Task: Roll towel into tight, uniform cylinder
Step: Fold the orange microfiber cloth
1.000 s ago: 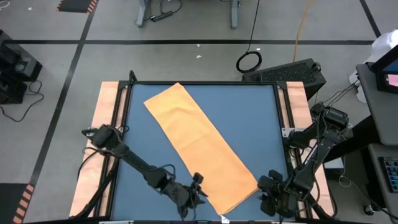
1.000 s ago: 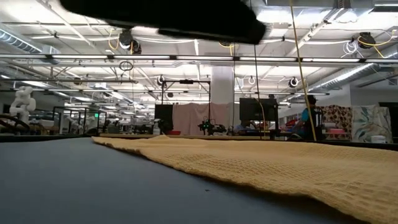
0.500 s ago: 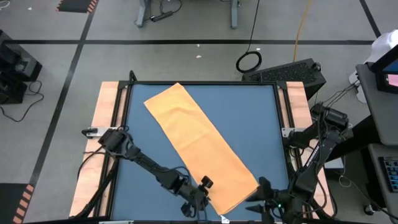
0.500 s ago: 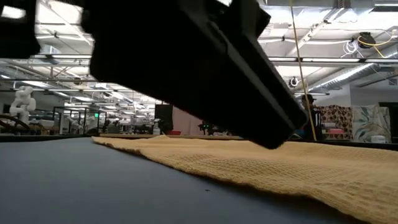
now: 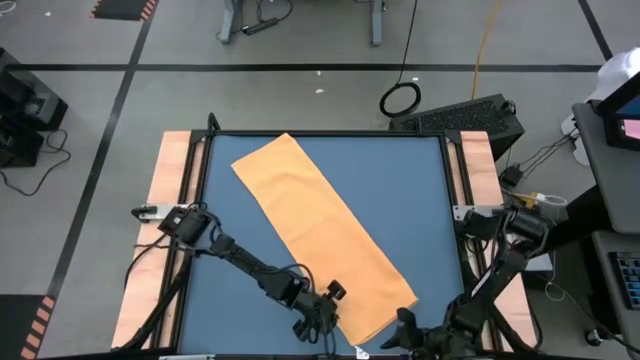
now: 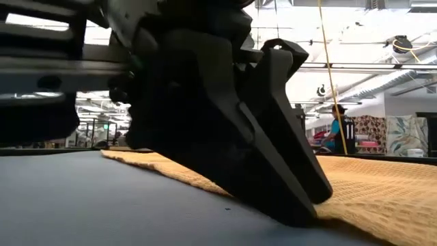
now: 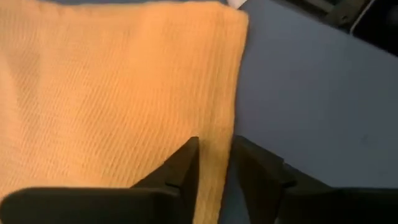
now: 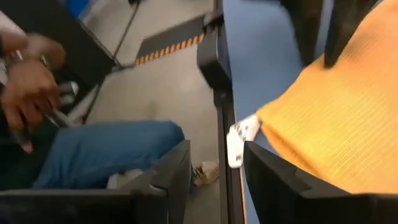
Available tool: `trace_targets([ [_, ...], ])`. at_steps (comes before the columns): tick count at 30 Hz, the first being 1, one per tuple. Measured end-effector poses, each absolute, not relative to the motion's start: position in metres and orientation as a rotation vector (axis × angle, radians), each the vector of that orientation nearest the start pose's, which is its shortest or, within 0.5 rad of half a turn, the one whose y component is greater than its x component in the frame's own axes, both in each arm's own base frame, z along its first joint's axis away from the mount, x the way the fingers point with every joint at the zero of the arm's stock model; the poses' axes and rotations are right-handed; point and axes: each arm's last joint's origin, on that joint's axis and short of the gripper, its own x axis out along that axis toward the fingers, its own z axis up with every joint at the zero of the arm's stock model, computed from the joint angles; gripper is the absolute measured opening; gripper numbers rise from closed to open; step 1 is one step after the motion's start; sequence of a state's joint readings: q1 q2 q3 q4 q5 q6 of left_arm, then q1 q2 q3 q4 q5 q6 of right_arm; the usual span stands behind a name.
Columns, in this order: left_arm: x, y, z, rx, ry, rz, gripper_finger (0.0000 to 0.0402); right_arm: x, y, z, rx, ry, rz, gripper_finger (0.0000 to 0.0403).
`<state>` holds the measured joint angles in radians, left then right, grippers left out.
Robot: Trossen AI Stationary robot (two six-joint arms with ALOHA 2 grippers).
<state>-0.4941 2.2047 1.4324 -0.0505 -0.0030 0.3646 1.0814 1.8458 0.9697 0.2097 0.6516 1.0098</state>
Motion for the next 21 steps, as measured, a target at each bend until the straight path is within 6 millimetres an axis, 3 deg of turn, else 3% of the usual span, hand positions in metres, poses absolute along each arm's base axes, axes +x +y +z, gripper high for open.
trace_targets([
  [7, 0.412, -0.208, 0.115, 0.554, 0.699, -0.608, 0.0009, 0.209, 0.336, 0.135, 0.392, 0.609, 0.177, 0.0139],
  [15, 0.419, -0.197, 0.147, 0.503, 0.594, -0.528, 0.0003, 0.225, 0.348, 0.124, 0.173, 0.636, 0.05, 0.0139],
  [21, 0.421, -0.193, 0.157, 0.444, 0.572, -0.502, 0.0004, 0.236, 0.35, 0.116, 0.039, 0.648, -0.065, 0.0133],
])
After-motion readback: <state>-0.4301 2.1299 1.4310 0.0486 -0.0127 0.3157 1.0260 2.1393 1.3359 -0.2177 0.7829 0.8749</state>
